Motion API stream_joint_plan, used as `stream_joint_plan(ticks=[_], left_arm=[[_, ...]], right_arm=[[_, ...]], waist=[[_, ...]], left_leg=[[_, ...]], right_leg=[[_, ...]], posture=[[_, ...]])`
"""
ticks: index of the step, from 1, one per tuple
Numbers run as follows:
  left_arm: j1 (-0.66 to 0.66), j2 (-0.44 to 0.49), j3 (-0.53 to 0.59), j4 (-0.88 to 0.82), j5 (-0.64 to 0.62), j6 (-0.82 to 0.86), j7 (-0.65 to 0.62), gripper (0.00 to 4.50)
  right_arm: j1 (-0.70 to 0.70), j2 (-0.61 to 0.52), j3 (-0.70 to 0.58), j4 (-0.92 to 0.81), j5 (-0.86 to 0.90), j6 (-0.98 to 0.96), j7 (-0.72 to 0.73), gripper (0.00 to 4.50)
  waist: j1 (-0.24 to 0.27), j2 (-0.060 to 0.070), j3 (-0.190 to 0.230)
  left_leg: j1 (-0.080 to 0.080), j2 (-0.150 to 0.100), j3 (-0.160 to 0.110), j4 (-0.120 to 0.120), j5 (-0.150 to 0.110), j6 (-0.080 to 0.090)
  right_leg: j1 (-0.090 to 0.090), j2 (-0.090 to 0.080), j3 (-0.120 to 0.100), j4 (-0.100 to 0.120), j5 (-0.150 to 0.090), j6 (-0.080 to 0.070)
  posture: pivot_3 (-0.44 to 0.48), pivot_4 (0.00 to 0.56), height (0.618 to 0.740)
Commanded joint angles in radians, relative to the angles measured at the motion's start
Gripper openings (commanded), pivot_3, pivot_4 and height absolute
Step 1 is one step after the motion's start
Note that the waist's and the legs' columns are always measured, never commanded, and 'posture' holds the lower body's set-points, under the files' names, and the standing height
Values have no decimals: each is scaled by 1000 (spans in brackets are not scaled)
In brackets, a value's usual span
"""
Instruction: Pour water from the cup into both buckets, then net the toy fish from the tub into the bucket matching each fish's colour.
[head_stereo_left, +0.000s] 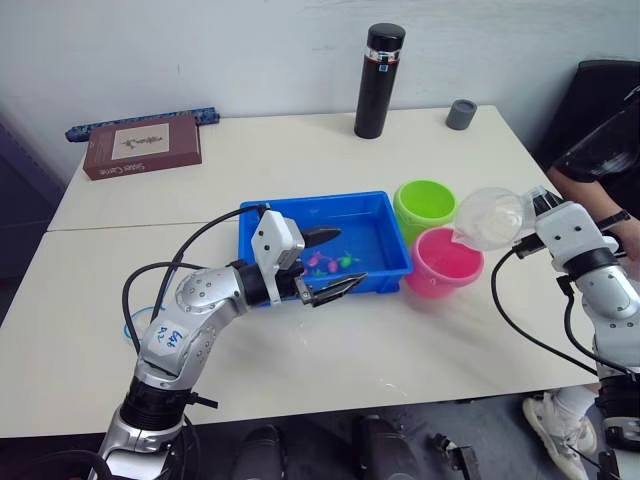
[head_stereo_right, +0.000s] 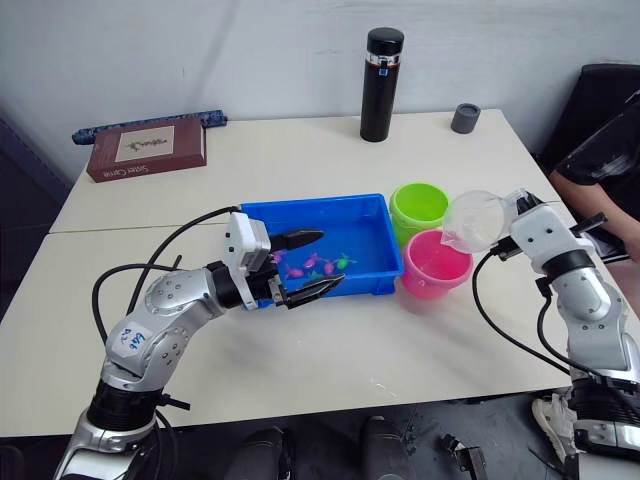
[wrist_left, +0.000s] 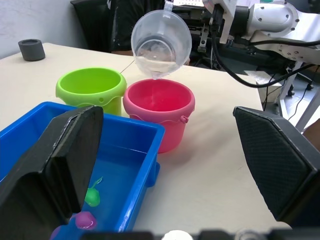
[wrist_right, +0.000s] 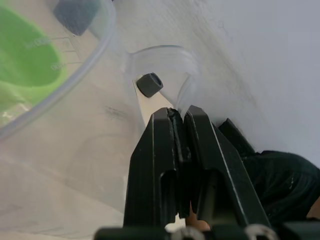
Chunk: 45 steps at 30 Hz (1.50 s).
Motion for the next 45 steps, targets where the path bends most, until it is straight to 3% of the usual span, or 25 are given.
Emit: stream_joint_plan(ticks=[1, 16, 29, 45], left_arm=[[1, -4, 4, -43, -2, -20, 0, 4500], [13, 16, 37, -44, 5, -20, 20, 4500], [53, 24, 84, -47, 84, -32, 125, 4500], [74, 13, 85, -65, 88, -24, 159, 4500]], right_arm=[[-37, -8, -51, -56, 70, 51, 12, 97], [-271, 21, -13, 144, 145, 123, 27, 97], [-547, 41, 137, 595, 27, -124, 24, 97], [-673, 12, 287, 834, -185, -370, -158, 97]], waist=[[0, 0, 0], [-2, 0, 0], [-6, 0, 0], [-23, 0, 0]], left_leg=[[0, 0, 0, 0, 0, 0], [0, 0, 1, 0, 0, 1], [0, 0, 2, 0, 0, 0], [0, 0, 2, 0, 1, -1]], right_leg=[[0, 0, 0, 0, 0, 0], [0, 0, 1, 0, 0, 0], [-1, 0, 2, 0, 0, 0], [-1, 0, 2, 0, 0, 0]], posture=[[0, 150, 740], [0, 150, 740], [0, 150, 740], [0, 150, 740]])
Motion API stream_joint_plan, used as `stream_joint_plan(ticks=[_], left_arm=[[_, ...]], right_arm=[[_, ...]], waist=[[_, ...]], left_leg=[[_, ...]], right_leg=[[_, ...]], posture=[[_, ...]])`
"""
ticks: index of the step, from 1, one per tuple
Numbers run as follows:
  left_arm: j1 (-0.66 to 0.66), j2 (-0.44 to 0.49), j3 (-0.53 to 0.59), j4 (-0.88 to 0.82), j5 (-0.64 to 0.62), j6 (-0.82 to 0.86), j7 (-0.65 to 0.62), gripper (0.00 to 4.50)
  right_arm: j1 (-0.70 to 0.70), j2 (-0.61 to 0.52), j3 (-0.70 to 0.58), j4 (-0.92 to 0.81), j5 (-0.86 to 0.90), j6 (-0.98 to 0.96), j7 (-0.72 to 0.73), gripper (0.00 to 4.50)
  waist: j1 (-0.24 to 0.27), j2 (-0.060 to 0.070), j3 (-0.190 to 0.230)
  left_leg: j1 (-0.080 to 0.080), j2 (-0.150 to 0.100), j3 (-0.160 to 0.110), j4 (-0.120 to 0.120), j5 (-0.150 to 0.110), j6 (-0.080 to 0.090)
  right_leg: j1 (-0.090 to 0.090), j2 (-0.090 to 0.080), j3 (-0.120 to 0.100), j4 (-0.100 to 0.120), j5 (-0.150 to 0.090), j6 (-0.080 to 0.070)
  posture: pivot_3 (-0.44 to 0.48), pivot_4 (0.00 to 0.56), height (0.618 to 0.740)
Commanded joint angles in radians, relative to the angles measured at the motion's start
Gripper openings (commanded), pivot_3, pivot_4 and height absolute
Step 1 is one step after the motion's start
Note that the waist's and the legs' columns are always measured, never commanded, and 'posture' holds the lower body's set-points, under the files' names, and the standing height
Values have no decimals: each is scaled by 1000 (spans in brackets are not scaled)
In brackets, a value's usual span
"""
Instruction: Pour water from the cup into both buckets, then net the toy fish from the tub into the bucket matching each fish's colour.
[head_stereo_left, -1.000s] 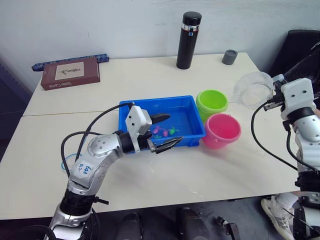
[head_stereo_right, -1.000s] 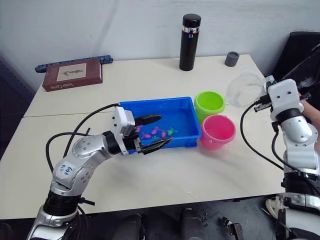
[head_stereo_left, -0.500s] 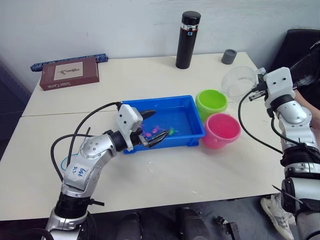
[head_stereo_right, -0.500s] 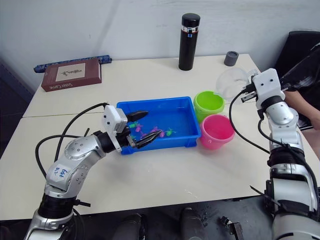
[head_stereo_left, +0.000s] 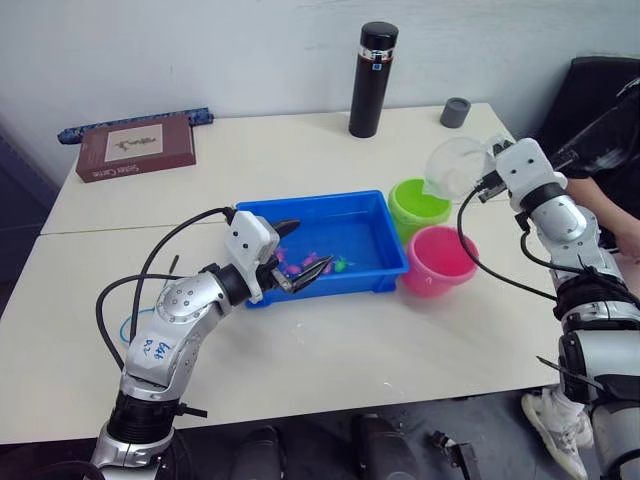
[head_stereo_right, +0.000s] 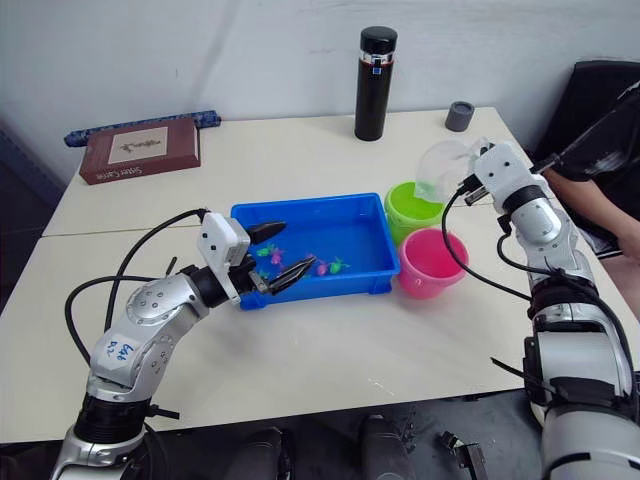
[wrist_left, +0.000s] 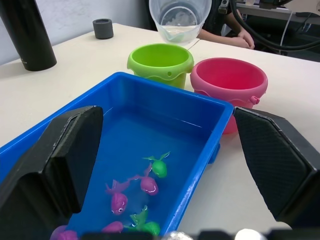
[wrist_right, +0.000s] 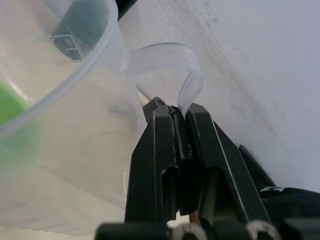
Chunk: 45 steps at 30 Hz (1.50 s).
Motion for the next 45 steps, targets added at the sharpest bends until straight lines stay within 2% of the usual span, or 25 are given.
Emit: stream_joint_plan(ticks=[1, 21, 45], left_arm=[[-1, -4, 12, -48, -6, -10, 4, 4500], [25, -7, 13, -57, -4, -21, -1, 4500], [44, -9, 10, -75, 1, -21, 7, 4500]], right_arm=[[-47, -36, 10, 20, -34, -52, -65, 97], [-148, -79, 185, 106, -272, -144, -335, 97], [-197, -103, 327, 138, -445, -184, -551, 97]], waist=[[-5, 0, 0], [-11, 0, 0], [-13, 0, 0]], left_leg=[[0, 0, 0, 0, 0, 0], [0, 0, 1, 0, 0, -1], [0, 0, 1, 0, 1, -1]], right_leg=[[0, 0, 0, 0, 0, 0], [0, 0, 1, 0, 0, 0], [-1, 0, 1, 1, 0, 0]], posture=[[0, 150, 740], [0, 150, 740], [0, 150, 740]])
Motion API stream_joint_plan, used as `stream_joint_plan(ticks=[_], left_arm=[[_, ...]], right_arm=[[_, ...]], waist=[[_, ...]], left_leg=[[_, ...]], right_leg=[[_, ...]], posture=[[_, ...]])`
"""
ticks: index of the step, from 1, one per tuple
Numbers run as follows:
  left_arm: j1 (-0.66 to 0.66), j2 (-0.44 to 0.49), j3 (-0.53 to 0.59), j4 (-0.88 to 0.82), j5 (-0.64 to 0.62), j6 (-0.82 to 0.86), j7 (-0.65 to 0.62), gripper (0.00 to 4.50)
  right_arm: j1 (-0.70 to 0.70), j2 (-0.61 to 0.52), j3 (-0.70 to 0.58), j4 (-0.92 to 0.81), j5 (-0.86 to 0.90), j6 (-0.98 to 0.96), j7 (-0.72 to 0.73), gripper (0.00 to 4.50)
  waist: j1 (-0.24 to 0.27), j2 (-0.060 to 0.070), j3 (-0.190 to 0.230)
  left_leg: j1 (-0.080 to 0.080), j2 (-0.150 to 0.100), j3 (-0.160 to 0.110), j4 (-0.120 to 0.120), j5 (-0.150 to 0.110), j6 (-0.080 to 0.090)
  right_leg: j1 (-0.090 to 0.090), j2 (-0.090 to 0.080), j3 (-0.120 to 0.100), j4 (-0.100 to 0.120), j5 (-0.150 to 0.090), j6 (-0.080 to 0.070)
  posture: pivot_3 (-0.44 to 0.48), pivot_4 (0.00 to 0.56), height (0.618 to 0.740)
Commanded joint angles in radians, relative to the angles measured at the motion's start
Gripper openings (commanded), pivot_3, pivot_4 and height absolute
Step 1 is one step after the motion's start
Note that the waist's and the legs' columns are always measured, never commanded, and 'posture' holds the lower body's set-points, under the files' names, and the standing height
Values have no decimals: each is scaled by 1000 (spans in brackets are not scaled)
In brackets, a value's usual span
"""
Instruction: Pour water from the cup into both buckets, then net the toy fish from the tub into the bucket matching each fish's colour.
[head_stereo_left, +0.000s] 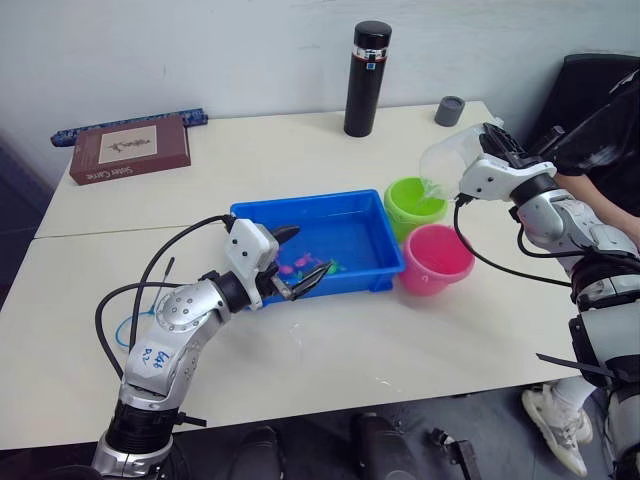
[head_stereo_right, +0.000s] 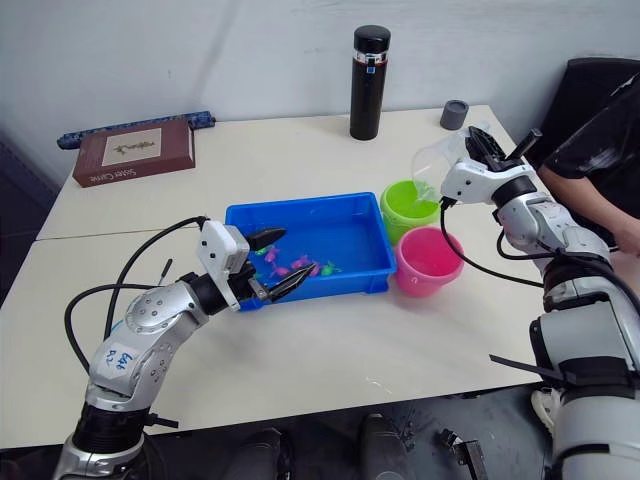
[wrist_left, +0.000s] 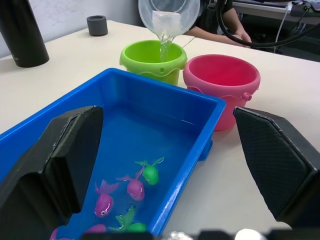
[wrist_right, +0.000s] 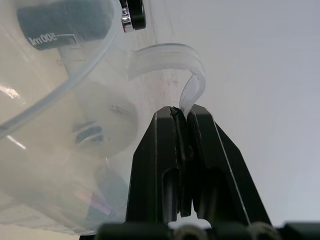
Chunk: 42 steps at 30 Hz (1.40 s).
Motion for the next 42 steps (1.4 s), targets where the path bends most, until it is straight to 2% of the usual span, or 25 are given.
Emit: stream_joint_plan(ticks=[1, 10, 21, 27, 32, 42], left_arm=[[0, -3, 11, -53, -3, -15, 5, 4500], [-1, -4, 10, -61, -5, -7, 12, 4500], [-2, -7, 8, -68, -6, 0, 19, 4500], [-2, -8, 7, -66, -6, -2, 19, 4500], [-3, -9, 7, -62, -5, -3, 18, 4500], [-8, -10, 4, -58, -6, -5, 14, 4500]], right_arm=[[-46, -32, 10, -11, -17, -16, -52, 97], [-62, -31, 32, 3, -35, -11, -90, 97], [-72, -21, 23, 12, -22, -10, -64, 97], [-70, 19, -48, 28, 88, 2, 72, 97], [-69, 62, -172, 40, 252, 73, 262, 97], [-90, 125, -468, 36, 605, 382, 635, 97]], waist=[[0, 0, 0], [0, 0, 0], [-1, 0, 0], [-1, 0, 0], [0, 0, 0], [1, 0, 0]], left_leg=[[0, 0, 0, 0, 0, 0], [0, 0, 0, 0, 0, 0], [0, 0, 0, 0, 0, 0], [0, 0, 0, 0, 0, 0], [0, 0, 0, 0, 0, 0], [0, 0, 0, 0, 0, 0]], right_leg=[[0, 0, 0, 0, 0, 0], [0, 0, 0, 0, 0, 0], [0, 0, 0, 0, 0, 0], [0, 0, 0, 0, 0, 0], [0, 0, 0, 1, 0, 0], [0, 0, 0, 1, 0, 0]], posture=[[0, 150, 740], [0, 150, 740], [0, 150, 740], [0, 150, 740], [0, 150, 740], [0, 150, 740]])
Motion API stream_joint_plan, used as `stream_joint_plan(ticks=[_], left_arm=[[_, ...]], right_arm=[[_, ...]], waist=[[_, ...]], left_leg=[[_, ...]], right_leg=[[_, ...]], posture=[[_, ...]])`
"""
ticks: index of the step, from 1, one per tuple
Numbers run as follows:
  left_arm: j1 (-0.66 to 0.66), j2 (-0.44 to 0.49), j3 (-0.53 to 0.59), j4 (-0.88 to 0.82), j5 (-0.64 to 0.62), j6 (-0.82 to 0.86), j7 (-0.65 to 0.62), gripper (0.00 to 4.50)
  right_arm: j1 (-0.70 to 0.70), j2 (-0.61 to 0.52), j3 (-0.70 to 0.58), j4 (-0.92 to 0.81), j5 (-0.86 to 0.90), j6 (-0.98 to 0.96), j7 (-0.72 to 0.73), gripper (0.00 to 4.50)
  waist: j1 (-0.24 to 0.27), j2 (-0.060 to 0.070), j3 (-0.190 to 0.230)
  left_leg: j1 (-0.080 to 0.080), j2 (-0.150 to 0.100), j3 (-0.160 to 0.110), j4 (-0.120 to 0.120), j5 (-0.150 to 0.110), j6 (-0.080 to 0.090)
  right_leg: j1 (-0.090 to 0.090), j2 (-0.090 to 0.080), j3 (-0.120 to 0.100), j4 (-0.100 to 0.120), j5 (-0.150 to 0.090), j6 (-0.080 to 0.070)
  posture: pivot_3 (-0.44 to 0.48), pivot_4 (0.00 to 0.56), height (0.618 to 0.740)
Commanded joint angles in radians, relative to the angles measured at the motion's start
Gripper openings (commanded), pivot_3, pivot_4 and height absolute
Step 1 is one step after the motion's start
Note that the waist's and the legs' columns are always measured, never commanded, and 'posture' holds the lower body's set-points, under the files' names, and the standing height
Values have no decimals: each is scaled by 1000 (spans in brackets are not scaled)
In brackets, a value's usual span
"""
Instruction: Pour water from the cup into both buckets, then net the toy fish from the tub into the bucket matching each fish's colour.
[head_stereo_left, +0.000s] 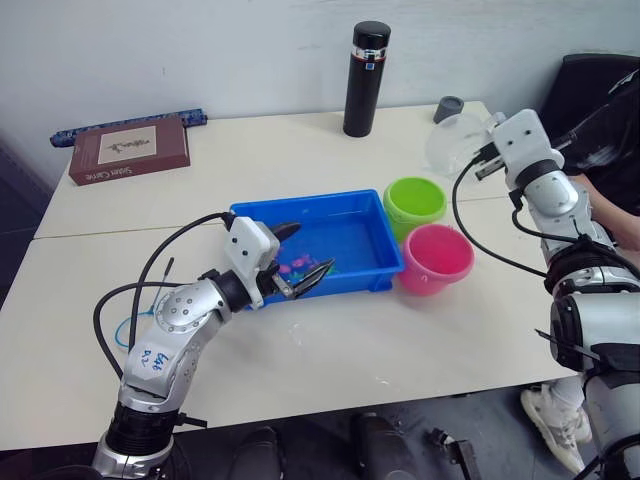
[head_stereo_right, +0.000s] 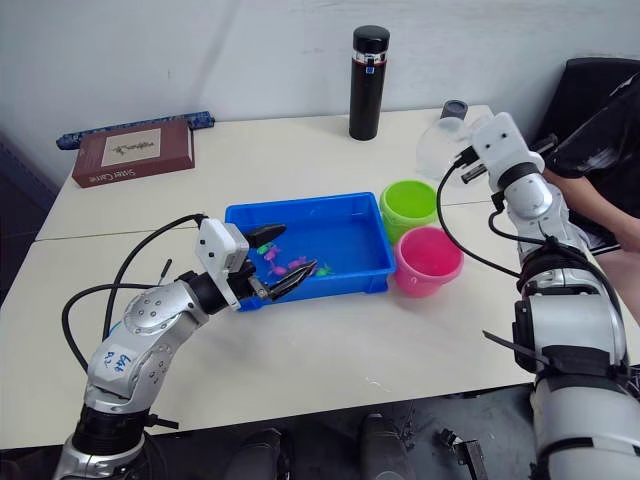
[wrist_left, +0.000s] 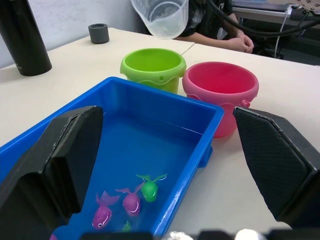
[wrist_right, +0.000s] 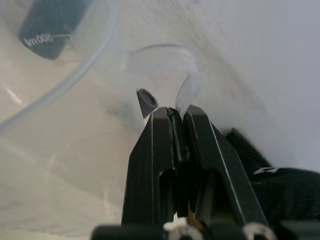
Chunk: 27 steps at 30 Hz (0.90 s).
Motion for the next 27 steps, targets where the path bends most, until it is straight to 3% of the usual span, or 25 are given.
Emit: stream_joint_plan(ticks=[1, 11, 22, 27], left_arm=[[-8, -7, 4, -27, -7, -9, -1, 4500], [-18, -13, -1, -16, -12, -13, -16, 4500], [-56, -24, -16, 31, -8, -21, -61, 4500], [-76, -31, -24, 51, -5, -22, -73, 4500]], right_arm=[[-39, 2, -115, -28, 144, 118, 122, 97], [60, -43, -265, -160, 317, 315, 217, 97], [310, -134, -463, -368, 500, 580, 153, 97], [441, -84, -543, -533, 600, 721, 114, 97]], waist=[[0, 0, 0], [6, 0, 0], [12, 0, 0], [4, 0, 0]], left_leg=[[0, 0, 0, 0, 0, 0], [0, 0, 0, 0, 0, 1], [-1, 0, 0, 0, -1, 1], [0, 0, 1, 0, -1, 2]], right_leg=[[0, 0, 0, 0, 0, 0], [0, 0, 0, -1, 0, 0], [0, 0, 0, -2, 0, 0], [0, 1, 1, -2, 0, 1]], posture=[[0, 150, 740], [0, 150, 740], [0, 150, 740], [0, 150, 740]])
